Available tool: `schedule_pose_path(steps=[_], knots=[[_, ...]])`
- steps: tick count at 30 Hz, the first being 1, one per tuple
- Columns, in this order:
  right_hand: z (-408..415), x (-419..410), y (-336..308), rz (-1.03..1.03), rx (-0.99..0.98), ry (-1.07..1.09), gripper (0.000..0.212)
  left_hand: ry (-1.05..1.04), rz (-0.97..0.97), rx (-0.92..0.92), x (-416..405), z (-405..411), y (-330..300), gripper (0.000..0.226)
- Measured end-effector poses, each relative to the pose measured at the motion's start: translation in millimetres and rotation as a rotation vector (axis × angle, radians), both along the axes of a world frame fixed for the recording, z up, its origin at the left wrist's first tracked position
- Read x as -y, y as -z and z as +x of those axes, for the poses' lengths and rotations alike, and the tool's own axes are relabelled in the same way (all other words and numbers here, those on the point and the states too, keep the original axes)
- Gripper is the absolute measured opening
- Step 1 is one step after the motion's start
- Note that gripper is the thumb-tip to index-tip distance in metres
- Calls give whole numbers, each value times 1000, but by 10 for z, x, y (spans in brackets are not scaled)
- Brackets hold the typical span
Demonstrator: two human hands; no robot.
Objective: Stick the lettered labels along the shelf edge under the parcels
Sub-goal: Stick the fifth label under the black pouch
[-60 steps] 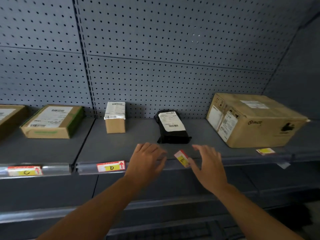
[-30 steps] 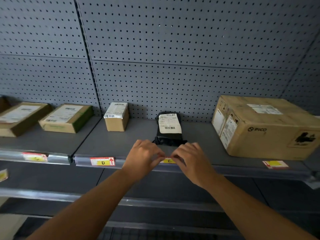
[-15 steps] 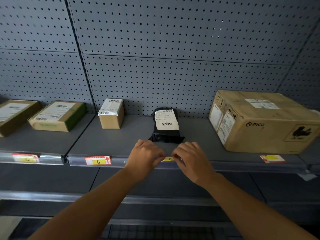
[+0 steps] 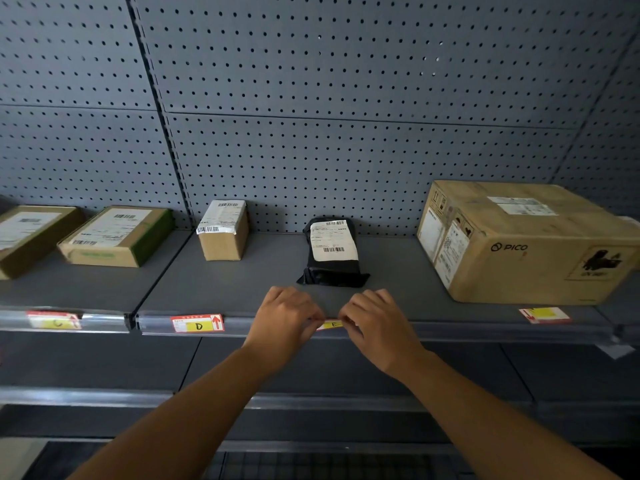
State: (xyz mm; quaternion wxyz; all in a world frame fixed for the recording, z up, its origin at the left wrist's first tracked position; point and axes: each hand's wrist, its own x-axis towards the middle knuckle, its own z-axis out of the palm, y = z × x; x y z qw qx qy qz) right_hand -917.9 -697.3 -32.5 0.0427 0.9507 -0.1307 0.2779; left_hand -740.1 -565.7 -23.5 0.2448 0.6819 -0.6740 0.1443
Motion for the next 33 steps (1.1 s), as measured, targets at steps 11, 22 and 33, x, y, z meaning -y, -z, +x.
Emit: schedule_pose_path(steps=[11,22,33], knots=[[-180,-91,67,30,-22,96,18,-16,-49,64,-76,-22,50,11],[-270,-203,90,74,-53,143,27,-29,-58,20,-157,-80,174,33],[-620,-154,136,91,-127,224,36,42,-175,-112,61,-338,239,26]])
